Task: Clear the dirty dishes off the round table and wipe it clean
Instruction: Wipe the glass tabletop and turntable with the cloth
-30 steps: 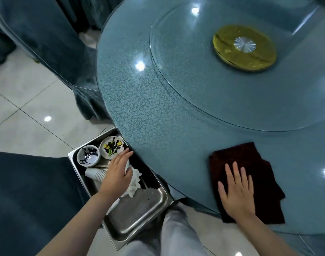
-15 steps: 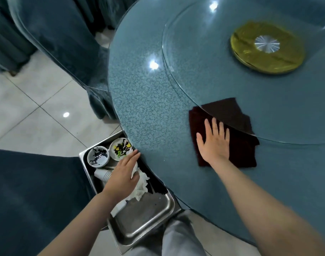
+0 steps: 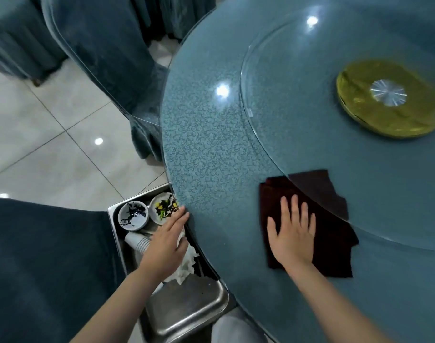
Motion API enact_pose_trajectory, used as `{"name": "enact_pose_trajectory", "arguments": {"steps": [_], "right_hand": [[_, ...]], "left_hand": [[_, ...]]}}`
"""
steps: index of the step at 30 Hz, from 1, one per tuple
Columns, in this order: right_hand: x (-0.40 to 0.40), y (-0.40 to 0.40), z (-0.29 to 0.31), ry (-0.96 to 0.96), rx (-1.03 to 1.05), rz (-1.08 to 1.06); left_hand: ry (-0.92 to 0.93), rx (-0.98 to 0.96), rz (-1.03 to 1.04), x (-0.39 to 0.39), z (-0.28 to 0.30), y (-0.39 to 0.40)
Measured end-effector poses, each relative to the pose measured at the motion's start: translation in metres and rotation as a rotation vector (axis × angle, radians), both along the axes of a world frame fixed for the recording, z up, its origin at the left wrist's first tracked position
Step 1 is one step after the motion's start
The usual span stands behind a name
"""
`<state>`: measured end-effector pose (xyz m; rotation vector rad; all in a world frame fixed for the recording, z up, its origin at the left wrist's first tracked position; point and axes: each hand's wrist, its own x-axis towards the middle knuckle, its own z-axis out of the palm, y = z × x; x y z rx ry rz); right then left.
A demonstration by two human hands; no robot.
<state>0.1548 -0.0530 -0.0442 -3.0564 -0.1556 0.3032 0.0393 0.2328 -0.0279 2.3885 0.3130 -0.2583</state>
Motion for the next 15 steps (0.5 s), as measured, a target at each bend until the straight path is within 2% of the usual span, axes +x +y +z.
{"name": "enact_pose_trajectory", "arguments": {"steps": [3,6,8,12,15], "right_hand": [[0.035,0.078,-0.001,-0.002,0.057,0.170],[0.008,0.154,0.000,0.038,0.152,0.439],[-0.017,0.175,-0.001,0.068,0.171,0.590],[-0.022,0.137,-0.003,0.031,0.162,0.663],[-0.029,0.064,-0.004,-0.008,0.099,0.460]], "left_hand": [[-0.004,-0.081,0.114,0.000,0.004,0.003],[-0.017,-0.132,0.279,-0.005,0.006,0.009],[-0.037,-0.157,0.362,-0.008,0.007,0.014],[-0.035,-0.170,0.396,-0.010,0.008,0.022],[0.009,-0.175,0.390,-0.010,0.002,0.023]]}}
